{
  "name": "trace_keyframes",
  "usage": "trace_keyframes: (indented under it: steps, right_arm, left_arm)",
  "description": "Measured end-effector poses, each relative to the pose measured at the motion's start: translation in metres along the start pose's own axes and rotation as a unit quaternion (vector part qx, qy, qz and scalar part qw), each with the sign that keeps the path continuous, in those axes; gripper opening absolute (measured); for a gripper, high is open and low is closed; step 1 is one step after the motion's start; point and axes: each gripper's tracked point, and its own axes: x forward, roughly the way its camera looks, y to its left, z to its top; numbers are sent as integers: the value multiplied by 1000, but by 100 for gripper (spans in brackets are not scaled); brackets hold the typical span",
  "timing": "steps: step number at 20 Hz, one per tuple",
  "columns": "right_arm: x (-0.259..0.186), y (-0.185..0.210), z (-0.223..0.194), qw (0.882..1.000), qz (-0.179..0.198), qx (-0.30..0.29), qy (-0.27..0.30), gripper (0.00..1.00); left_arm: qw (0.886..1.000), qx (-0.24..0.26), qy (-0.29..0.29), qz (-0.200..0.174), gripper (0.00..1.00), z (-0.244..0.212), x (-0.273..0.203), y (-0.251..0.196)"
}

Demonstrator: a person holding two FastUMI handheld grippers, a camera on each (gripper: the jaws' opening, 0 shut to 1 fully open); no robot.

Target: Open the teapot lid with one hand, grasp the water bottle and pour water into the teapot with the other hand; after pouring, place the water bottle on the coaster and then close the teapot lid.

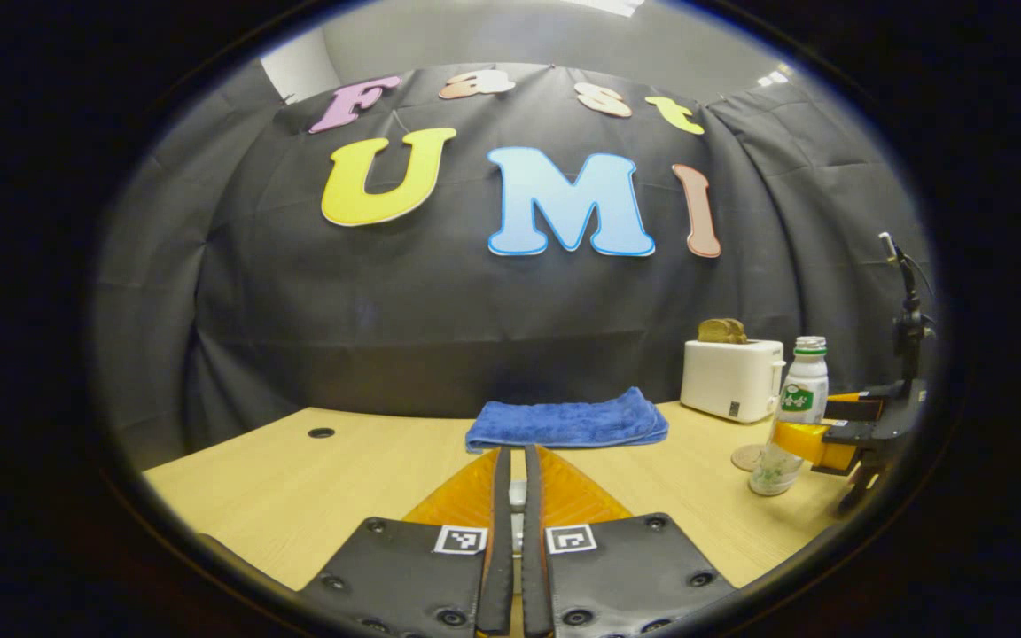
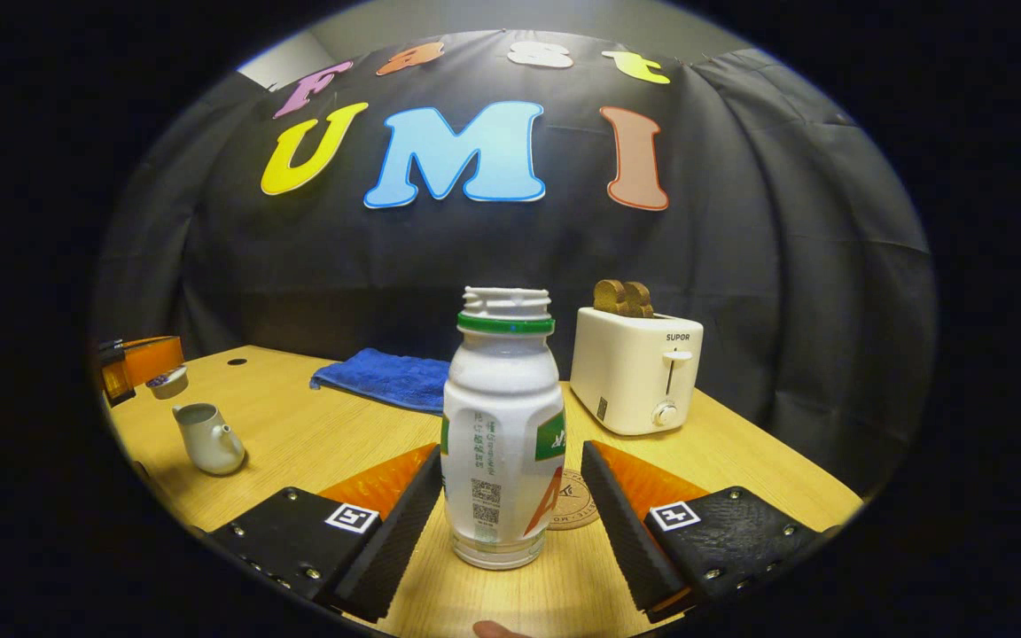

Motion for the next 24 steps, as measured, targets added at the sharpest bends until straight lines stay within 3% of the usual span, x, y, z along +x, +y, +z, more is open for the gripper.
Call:
trace_keyframes:
  steps: [3,5,7,10,11,14,24]
  right_arm:
    - [4,1,-5,1000,4,11,4,89]
    - [3,2,-6,1000,5,6,7,74]
    - [3,0,-6,1000,4,9,7,73]
    - [0,-4,-5,1000,-5,14,10,72]
    - [-2,-3,-5,1000,-5,13,11,72]
    - [-9,3,4,1000,0,-2,7,72]
    - [-27,59,28,992,36,-124,-6,72]
  left_arm:
    - [1000,-3,-1,1,10,0,-1,3]
    - [1000,-9,-3,1,14,2,-3,3]
    - [1000,-8,-7,1,10,4,-5,2]
    - [1000,-6,-9,-3,10,9,-10,-1]
    - [1000,-4,-10,-5,14,11,-13,-3]
    - [1000,-3,-11,-12,11,17,-27,-5]
    - [999,-32,6,-34,14,6,-99,5]
